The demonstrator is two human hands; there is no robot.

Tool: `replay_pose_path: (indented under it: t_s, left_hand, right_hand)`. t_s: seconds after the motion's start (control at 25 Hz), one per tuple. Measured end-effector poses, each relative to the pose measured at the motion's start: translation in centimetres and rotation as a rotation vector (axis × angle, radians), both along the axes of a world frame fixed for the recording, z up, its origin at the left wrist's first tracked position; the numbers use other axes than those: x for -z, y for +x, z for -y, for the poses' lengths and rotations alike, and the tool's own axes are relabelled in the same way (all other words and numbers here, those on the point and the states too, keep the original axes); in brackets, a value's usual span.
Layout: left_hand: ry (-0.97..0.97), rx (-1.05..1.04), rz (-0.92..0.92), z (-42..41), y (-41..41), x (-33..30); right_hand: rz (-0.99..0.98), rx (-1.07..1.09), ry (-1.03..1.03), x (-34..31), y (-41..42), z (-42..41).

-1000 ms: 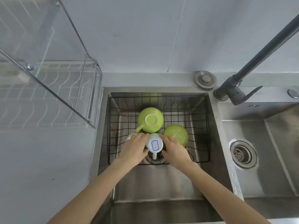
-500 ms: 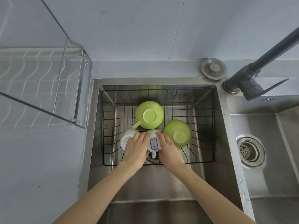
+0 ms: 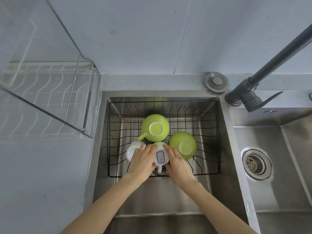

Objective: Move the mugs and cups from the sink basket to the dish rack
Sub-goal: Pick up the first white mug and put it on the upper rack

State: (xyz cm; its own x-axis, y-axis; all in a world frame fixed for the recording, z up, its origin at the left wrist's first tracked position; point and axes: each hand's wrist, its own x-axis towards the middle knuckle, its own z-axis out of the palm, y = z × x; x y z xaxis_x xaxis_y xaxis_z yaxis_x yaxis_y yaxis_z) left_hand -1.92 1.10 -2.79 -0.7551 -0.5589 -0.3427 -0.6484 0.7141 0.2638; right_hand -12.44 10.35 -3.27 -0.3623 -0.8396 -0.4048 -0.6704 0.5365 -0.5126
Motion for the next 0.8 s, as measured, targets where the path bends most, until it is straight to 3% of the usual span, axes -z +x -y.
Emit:
replay_pose_path:
  t_s: [0.28, 0.44, 0.8]
  left_hand:
    - [0.034, 0.052, -0.271, -0.5, 1.4, -6.0]
    - [0.193, 0.028, -0.533, -0.5, 4.2, -9.7]
    - [0.408, -0.064, -0.805, -0.7, 11.5, -15.8]
  right_hand:
    - [-0.019, 0.035, -0.231, -7.1, 0.3, -2.0]
    - [0.02, -0.01, -0.365, -11.2, 1.5, -3.1]
    - [0.093, -0.08, -0.474, -18.8, 6.3, -3.6]
